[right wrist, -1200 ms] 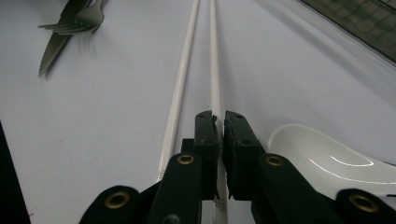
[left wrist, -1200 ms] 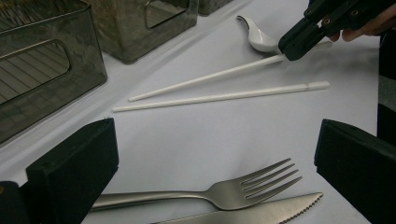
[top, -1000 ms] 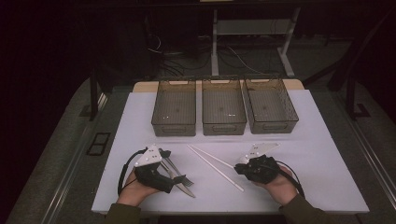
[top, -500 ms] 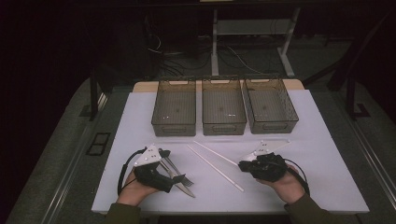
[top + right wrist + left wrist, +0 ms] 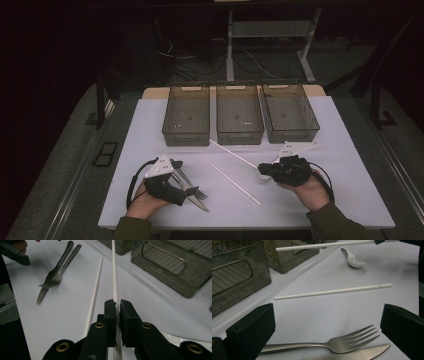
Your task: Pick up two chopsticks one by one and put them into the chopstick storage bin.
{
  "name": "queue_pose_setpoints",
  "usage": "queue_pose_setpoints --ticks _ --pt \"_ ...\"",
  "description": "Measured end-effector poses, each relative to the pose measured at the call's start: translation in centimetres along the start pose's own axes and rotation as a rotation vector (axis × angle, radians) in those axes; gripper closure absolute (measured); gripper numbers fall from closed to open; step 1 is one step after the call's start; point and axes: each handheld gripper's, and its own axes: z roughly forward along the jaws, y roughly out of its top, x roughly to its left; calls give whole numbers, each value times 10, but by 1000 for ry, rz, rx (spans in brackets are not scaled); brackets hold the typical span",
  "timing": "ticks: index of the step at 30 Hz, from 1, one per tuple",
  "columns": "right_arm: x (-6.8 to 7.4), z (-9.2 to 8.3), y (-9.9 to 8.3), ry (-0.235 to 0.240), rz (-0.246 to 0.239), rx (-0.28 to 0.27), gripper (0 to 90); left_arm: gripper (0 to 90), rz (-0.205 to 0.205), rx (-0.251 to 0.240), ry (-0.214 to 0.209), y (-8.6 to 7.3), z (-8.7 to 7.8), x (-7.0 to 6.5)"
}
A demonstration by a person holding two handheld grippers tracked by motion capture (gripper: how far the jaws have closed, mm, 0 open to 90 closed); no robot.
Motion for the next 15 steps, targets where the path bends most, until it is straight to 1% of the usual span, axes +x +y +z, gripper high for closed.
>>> queue_pose_setpoints --ticks 4,7,10,11,13,15 --pt "-5 2 5 -6 4 -5 843 0 9 -1 0 0 1 -1" --pt "-7 3 8 -13 10 -11 843 0 7 0 -1 0 1 -1" --pt "-9 5 16 -13 14 -22 843 0 6 -3 0 0 1 -2" --pt "-9 5 16 -13 14 -22 843 0 6 -3 0 0 1 -2" --pt "-10 8 23 -23 2 -24 843 0 8 0 0 1 1 -2" --pt "-10 10 28 -28 6 -26 843 0 8 1 -1 1 0 -2"
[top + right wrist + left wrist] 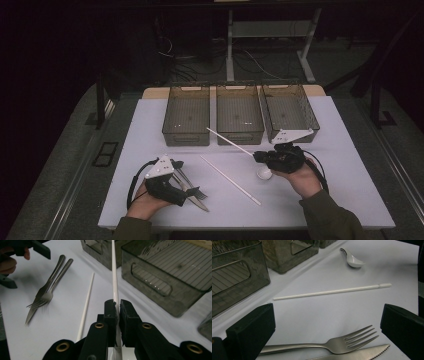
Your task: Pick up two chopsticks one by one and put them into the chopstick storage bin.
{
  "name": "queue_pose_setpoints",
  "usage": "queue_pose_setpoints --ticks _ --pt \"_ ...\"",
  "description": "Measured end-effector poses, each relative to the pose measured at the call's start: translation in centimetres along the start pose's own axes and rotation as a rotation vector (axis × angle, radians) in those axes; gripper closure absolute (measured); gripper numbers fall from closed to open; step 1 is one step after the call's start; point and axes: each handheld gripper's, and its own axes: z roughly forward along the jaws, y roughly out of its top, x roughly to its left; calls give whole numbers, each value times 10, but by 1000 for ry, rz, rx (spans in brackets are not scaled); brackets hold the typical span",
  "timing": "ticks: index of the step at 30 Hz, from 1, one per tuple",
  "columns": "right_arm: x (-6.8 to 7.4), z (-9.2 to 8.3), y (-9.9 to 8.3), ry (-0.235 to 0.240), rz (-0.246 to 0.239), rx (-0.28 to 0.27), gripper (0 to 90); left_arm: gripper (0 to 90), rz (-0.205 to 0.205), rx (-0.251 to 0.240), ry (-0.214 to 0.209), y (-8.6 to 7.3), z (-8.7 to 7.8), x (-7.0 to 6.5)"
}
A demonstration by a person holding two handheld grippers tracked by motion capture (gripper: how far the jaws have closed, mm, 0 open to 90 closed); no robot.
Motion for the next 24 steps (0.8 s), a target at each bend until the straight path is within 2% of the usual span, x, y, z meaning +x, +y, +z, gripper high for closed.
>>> queue_pose_setpoints --ticks 18,24 --pt "-3 26 46 -40 -10 -1 842 0 1 -15 -7 1 1 -2" --pt "-5 40 67 -62 -10 4 843 0 -6 -21 -6 1 0 -2"
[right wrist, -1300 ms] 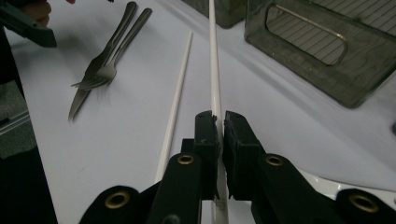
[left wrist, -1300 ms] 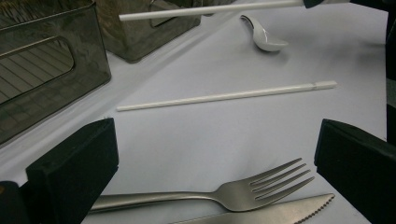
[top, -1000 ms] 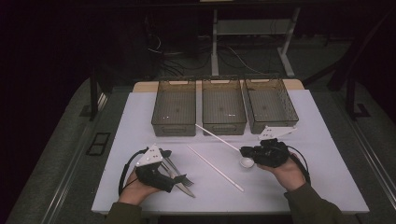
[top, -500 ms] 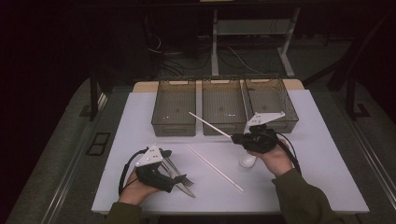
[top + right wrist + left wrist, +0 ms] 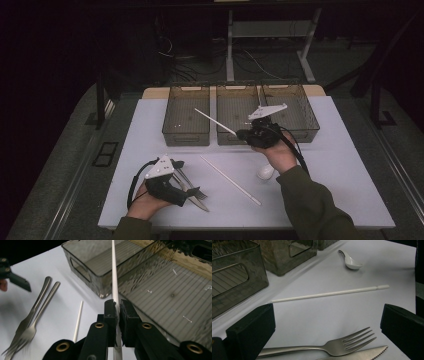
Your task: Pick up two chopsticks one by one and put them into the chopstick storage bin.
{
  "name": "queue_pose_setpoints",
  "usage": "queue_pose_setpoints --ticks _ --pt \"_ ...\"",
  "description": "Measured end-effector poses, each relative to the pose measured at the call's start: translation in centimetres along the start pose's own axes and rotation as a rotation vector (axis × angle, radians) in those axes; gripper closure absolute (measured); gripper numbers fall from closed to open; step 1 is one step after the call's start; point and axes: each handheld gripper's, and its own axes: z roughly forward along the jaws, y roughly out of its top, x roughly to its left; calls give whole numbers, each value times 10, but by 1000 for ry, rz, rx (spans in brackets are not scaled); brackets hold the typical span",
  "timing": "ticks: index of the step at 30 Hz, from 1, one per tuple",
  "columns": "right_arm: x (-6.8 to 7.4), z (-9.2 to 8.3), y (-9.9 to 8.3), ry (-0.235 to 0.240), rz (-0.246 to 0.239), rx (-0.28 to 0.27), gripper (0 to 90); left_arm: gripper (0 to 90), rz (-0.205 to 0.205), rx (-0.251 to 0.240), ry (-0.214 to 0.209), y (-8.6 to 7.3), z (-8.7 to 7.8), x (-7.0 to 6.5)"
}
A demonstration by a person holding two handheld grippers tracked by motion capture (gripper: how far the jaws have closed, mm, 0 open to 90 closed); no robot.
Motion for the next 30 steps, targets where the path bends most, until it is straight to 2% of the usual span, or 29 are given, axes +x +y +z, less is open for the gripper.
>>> queue_pose_setpoints --ticks 2,15,30 --pt "0 8 10 -7 -3 4 843 0 1 -4 -1 0 0 0" --pt "-2 45 50 -27 21 35 842 0 3 -6 -4 1 -1 0" --pt "-5 81 76 -46 39 77 842 0 10 -8 -11 1 0 0"
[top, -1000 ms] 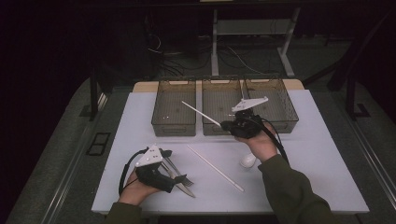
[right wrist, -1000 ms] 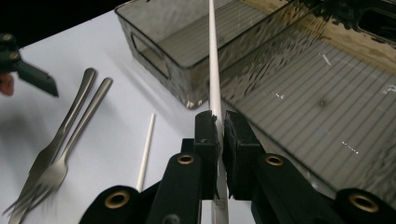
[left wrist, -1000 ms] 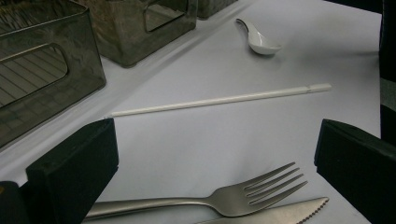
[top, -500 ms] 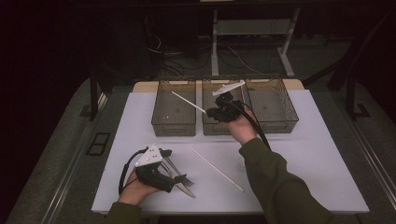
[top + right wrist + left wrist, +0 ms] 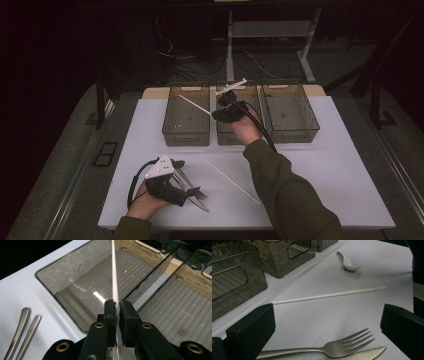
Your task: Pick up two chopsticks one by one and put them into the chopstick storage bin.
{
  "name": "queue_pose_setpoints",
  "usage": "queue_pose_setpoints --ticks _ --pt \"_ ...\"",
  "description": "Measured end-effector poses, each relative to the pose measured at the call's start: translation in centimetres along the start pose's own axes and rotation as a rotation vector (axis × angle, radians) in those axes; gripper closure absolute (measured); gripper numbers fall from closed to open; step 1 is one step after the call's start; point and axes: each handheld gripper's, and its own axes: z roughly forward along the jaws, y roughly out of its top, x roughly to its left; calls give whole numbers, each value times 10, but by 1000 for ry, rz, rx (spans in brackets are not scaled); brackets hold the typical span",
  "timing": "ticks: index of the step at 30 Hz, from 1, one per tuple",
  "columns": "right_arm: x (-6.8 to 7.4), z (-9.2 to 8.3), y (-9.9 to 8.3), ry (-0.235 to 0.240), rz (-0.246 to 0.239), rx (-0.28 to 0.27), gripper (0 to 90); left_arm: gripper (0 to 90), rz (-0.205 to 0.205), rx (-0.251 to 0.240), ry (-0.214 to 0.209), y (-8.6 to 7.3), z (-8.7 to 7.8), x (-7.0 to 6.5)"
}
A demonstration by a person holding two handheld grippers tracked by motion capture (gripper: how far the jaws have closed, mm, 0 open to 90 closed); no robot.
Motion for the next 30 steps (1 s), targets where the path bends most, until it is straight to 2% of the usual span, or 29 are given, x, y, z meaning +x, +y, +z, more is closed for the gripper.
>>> queue_pose_setpoints --ticks 10,15,21,30 --pt "6 31 21 -27 0 51 842 0 5 -4 -6 0 0 1" --pt "10 51 29 -34 17 78 842 0 0 -8 -10 0 -1 2" --pt "15 63 33 -43 12 93 841 0 -3 -9 -12 0 0 2" --pt "20 71 35 -36 17 112 839 0 -3 -11 -14 1 0 2"
